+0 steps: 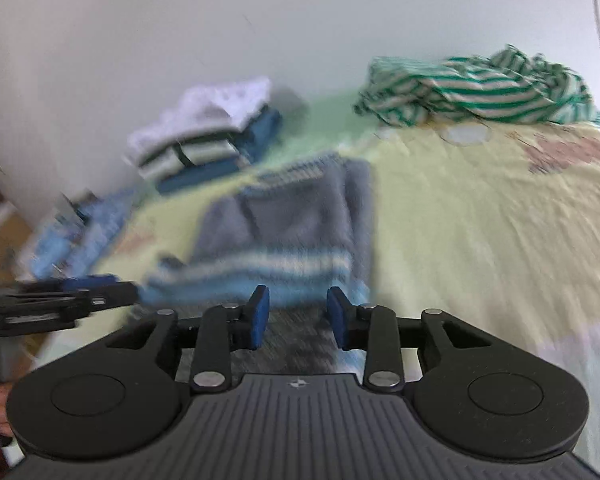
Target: Fold clothes
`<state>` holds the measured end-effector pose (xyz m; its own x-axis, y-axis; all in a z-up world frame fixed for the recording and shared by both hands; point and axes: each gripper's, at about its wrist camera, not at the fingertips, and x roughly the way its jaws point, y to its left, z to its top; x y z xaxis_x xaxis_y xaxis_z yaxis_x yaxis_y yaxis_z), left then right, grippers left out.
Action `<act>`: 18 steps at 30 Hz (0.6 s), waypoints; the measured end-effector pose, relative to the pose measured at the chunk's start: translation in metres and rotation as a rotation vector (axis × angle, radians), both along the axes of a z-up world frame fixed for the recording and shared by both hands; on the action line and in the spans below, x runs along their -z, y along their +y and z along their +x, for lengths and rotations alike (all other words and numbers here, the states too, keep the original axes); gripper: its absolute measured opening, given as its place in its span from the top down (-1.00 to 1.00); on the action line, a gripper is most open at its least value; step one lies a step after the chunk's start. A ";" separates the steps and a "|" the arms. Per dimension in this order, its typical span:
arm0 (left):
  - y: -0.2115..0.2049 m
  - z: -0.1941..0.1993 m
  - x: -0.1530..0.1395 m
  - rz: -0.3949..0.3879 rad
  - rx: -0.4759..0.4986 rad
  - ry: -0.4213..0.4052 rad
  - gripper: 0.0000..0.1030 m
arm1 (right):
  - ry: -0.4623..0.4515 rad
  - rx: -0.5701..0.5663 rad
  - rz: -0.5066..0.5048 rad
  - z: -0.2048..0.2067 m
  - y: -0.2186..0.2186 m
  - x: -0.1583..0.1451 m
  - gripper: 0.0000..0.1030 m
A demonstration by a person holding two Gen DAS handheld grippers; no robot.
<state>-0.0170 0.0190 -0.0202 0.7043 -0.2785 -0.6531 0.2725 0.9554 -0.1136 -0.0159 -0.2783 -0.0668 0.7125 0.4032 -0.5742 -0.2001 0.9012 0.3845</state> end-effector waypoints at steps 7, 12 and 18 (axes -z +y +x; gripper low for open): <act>-0.005 -0.018 0.025 -0.050 0.014 0.095 0.29 | 0.082 0.003 0.035 -0.015 -0.009 0.019 0.48; -0.008 -0.018 0.020 0.009 0.036 0.085 0.17 | 0.074 0.009 0.007 -0.015 -0.004 0.010 0.41; 0.002 -0.032 -0.005 0.040 -0.054 -0.032 0.27 | -0.034 -0.009 -0.021 -0.047 -0.001 -0.006 0.39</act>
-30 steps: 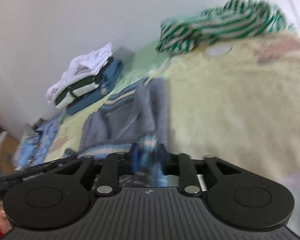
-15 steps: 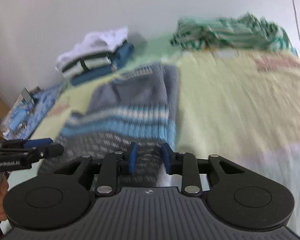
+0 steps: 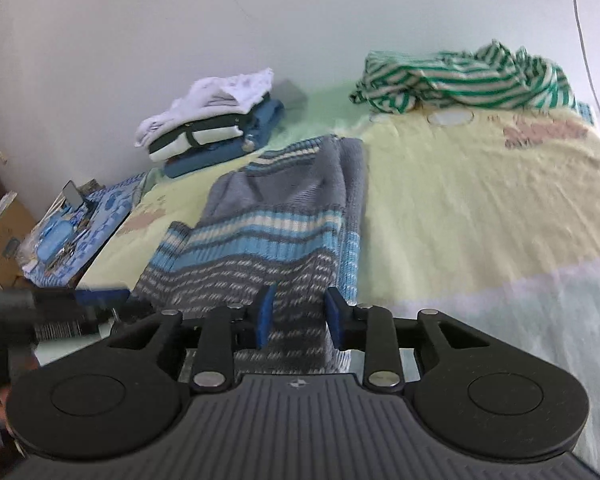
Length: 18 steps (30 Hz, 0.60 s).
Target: Fold clothes
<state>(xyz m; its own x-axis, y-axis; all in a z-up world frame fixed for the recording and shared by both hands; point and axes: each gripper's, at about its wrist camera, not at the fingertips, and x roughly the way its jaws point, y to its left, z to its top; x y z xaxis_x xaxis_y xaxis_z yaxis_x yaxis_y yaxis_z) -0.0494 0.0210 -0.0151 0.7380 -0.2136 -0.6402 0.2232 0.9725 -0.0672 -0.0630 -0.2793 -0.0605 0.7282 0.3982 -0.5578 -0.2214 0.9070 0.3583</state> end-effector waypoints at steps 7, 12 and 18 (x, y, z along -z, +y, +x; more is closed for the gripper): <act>-0.022 0.014 0.001 -0.009 0.025 -0.026 0.62 | -0.005 -0.013 -0.050 0.005 0.015 0.005 0.38; -0.024 0.018 0.032 0.044 0.016 0.007 0.53 | 0.087 0.025 -0.038 0.014 0.005 0.017 0.32; -0.022 0.033 0.017 0.002 0.017 0.042 0.57 | -0.029 0.022 -0.007 0.021 0.009 -0.022 0.36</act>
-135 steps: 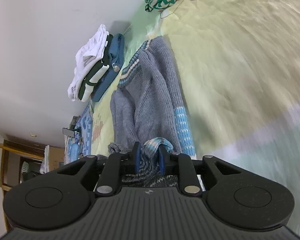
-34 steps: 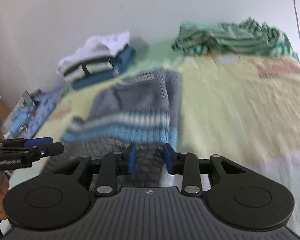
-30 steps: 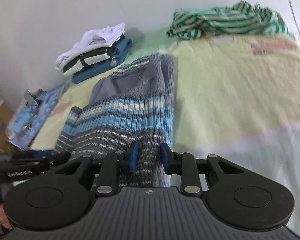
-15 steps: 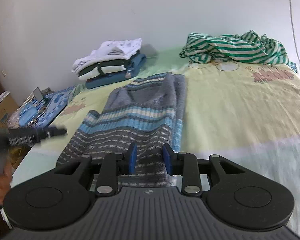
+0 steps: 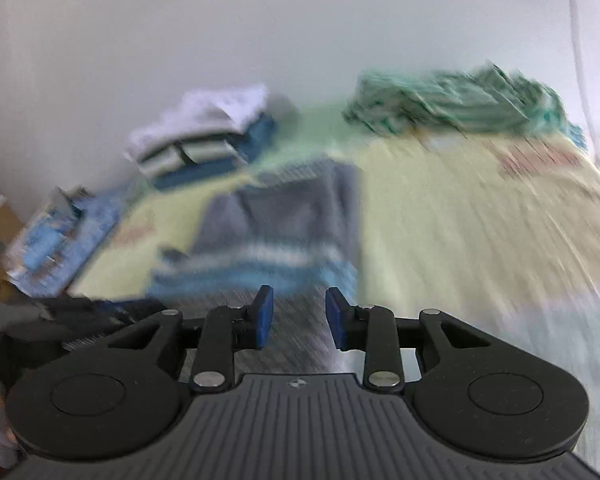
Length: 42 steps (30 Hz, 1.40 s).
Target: Fold clothes
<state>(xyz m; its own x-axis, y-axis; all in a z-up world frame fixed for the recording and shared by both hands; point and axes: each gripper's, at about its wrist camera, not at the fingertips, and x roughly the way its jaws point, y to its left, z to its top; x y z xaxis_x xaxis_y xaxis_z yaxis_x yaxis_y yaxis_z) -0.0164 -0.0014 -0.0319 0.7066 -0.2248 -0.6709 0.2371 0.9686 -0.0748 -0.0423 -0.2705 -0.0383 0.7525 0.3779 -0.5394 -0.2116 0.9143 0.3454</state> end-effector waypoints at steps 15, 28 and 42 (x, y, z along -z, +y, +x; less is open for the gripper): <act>-0.027 0.060 0.002 0.082 -0.053 0.069 0.55 | 0.095 0.007 -0.034 0.058 0.022 0.027 0.41; -0.023 0.063 0.003 0.066 -0.029 0.081 0.52 | 0.037 0.068 -0.032 0.049 0.021 0.035 0.45; -0.021 0.069 0.006 0.114 -0.127 0.099 -0.54 | 0.064 -0.051 -0.020 0.061 0.008 0.034 0.45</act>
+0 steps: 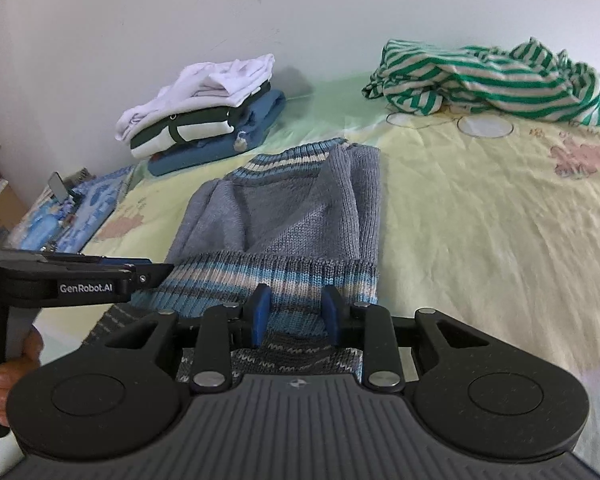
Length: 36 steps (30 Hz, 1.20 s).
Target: Fold clothes
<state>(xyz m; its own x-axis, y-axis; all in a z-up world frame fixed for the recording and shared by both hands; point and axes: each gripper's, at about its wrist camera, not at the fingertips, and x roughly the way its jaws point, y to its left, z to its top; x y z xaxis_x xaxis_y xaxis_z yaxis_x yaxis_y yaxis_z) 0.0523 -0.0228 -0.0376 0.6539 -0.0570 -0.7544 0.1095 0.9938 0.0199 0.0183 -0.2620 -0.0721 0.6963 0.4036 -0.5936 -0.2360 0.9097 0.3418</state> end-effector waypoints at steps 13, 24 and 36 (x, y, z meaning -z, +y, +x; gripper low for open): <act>0.020 0.022 0.002 -0.058 -0.072 0.104 -0.80 | 0.129 -0.061 0.096 0.025 -0.016 -0.013 0.40; 0.021 0.042 0.001 -0.021 -0.044 0.151 -0.99 | 0.167 -0.146 0.001 0.049 -0.017 -0.017 0.37; 0.026 0.080 0.011 0.032 -0.030 0.197 -0.99 | 0.205 -0.074 -0.059 0.096 -0.019 -0.016 0.26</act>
